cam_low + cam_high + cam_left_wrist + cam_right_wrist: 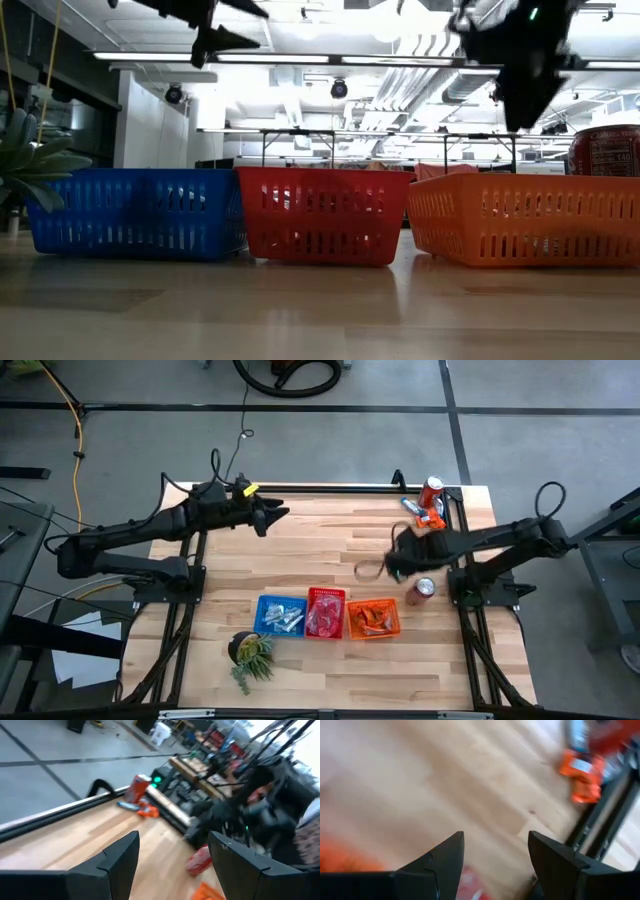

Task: Sort candy
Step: Put the orange candy pack into the orange bin

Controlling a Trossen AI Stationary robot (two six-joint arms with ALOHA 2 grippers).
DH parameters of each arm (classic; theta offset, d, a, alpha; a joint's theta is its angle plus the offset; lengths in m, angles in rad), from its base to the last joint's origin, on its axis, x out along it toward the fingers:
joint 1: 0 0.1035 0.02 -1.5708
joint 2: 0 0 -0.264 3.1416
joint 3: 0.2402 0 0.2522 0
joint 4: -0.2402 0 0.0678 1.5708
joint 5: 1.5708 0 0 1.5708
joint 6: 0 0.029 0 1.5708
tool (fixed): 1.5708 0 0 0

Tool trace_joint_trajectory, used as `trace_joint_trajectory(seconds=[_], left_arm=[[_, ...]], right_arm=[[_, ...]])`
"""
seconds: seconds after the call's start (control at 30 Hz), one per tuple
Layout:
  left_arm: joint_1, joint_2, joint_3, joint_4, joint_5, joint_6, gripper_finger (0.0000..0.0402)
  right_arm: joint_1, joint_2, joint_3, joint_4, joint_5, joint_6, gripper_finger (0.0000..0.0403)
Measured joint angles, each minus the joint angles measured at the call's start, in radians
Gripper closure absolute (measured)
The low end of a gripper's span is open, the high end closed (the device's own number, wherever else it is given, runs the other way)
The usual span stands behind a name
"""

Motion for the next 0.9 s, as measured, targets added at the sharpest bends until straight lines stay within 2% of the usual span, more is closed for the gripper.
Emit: trace_joint_trajectory(seconds=[0.2, 0.33, 0.47, 0.6, 0.73, 0.9], left_arm=[[0.121, 0.007, 0.000, -0.044, 0.019, 0.116, 0.0176], [0.244, 0.043, 0.000, -0.027, 0.169, 0.171, 0.0176], [0.351, 0.112, 0.000, 0.007, 0.333, 0.209, 0.0176], [0.432, 0.172, 0.000, 0.086, 0.410, 0.214, 0.0176], [0.500, 0.215, 0.000, 0.158, 0.502, 0.201, 0.0176], [0.550, 0.229, 0.000, 0.180, 0.526, 0.186, 0.0177]], right_arm=[[-0.348, -0.089, -0.186, 0.170, 0.030, 0.100, 0.0187], [-0.578, -0.099, -0.305, 0.382, 0.001, 0.119, 0.0187], [-0.749, -0.099, -0.396, 0.560, -0.016, 0.210, 0.0187], [-0.851, -0.099, -0.425, 0.630, 0.017, 0.302, 0.0187], [-0.913, -0.077, -0.428, 0.682, 0.025, 0.307, 0.0187], [-0.960, 0.007, -0.429, 0.737, 0.011, 0.325, 0.0188]])
